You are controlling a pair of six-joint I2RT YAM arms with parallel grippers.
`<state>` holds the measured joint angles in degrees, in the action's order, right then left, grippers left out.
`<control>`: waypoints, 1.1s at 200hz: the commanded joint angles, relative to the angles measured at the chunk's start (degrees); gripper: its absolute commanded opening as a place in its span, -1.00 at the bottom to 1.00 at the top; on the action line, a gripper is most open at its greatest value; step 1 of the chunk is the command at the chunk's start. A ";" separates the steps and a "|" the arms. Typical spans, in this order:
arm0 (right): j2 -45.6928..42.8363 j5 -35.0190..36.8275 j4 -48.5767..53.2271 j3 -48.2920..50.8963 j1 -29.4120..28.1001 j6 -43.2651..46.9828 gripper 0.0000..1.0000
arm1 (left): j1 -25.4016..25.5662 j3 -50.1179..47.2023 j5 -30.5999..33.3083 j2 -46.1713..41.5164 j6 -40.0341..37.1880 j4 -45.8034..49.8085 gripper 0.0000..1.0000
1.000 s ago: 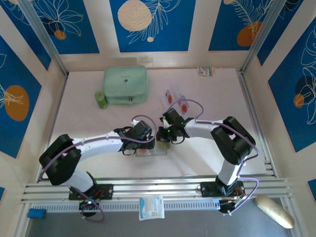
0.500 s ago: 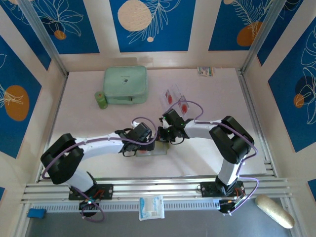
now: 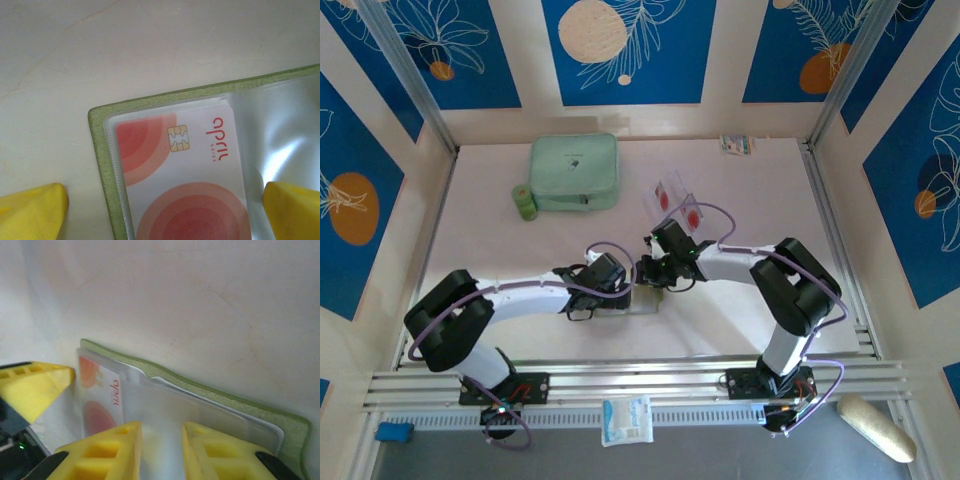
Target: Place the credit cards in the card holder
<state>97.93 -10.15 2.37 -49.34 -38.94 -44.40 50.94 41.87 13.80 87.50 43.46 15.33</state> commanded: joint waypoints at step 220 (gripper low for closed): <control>-3.20 -4.55 1.82 -2.81 -3.70 -2.04 -0.01 | -0.27 -1.04 5.04 -13.11 -0.15 8.28 1.00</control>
<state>96.40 -13.76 2.09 -49.76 -40.64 -46.17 51.13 41.28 16.01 77.84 43.09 20.67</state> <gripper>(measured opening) 0.483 0.998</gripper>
